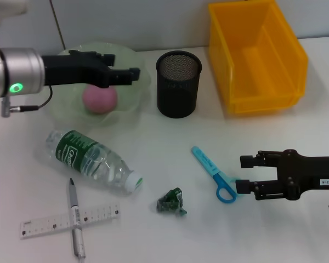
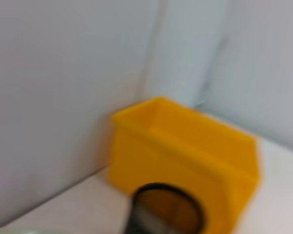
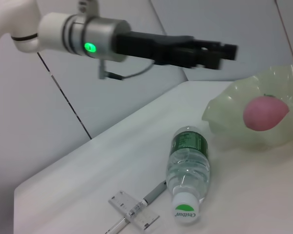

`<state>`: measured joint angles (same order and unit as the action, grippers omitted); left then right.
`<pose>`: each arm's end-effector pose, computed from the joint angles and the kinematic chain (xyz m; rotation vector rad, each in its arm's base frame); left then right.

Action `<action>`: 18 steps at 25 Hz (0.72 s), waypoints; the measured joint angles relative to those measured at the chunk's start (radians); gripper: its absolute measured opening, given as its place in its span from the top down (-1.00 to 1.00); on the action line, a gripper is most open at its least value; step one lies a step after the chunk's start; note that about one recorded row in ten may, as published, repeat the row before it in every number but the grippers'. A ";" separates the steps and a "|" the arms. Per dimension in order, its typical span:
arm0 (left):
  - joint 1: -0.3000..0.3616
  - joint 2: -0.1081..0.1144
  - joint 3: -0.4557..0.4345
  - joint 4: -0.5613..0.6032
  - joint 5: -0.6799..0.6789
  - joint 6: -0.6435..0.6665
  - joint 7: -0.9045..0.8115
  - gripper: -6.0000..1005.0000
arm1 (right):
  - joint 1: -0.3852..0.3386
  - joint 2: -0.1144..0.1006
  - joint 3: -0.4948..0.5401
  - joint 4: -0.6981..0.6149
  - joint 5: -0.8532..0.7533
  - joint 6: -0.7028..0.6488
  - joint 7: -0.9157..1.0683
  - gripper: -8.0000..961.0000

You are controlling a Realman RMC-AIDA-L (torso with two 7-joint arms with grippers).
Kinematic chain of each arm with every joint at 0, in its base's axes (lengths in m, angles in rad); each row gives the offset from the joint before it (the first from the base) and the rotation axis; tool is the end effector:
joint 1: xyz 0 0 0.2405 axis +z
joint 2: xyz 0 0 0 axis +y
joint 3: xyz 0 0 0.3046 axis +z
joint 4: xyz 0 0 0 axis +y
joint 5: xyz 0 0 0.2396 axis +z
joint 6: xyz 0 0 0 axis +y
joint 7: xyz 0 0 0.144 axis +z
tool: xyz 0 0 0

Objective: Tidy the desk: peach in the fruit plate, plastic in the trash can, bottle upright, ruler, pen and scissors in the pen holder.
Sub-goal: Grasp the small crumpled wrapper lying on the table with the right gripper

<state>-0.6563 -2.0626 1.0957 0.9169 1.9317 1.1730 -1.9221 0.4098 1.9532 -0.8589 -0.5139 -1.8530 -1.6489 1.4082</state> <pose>-0.2117 0.4659 -0.0201 -2.6115 -0.7219 -0.4864 0.3675 0.3218 -0.0046 -2.7781 0.8648 0.7452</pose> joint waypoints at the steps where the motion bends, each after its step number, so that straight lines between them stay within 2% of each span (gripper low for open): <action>1: 0.008 0.000 -0.014 0.014 -0.013 0.046 0.009 -0.57 | 0.000 0.000 0.000 0.000 0.000 0.000 0.000 -0.66; 2: 0.027 0.000 -0.042 0.035 -0.038 0.153 0.036 -0.57 | 0.001 0.000 0.000 -0.001 0.000 0.000 0.000 -0.66; 3: 0.027 0.000 -0.042 0.035 -0.038 0.153 0.036 -0.57 | 0.001 0.000 0.000 -0.002 0.001 0.000 0.001 -0.66; 7: 0.066 0.000 -0.053 0.045 -0.056 0.309 0.094 -0.56 | 0.001 -0.001 0.011 -0.009 0.002 0.000 0.004 -0.66; 12: 0.116 -0.002 -0.053 0.037 -0.057 0.422 0.181 -0.56 | 0.001 -0.001 0.012 -0.017 0.001 0.000 0.017 -0.66; 18: 0.157 -0.006 -0.046 0.027 -0.060 0.480 0.259 -0.55 | 0.001 -0.002 0.014 -0.024 0.001 0.000 0.024 -0.66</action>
<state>-0.4998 -2.0688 1.0498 0.9442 1.8719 1.6527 -1.6634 0.4111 1.9513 -0.8453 -0.5375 -1.8523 -1.6489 1.4320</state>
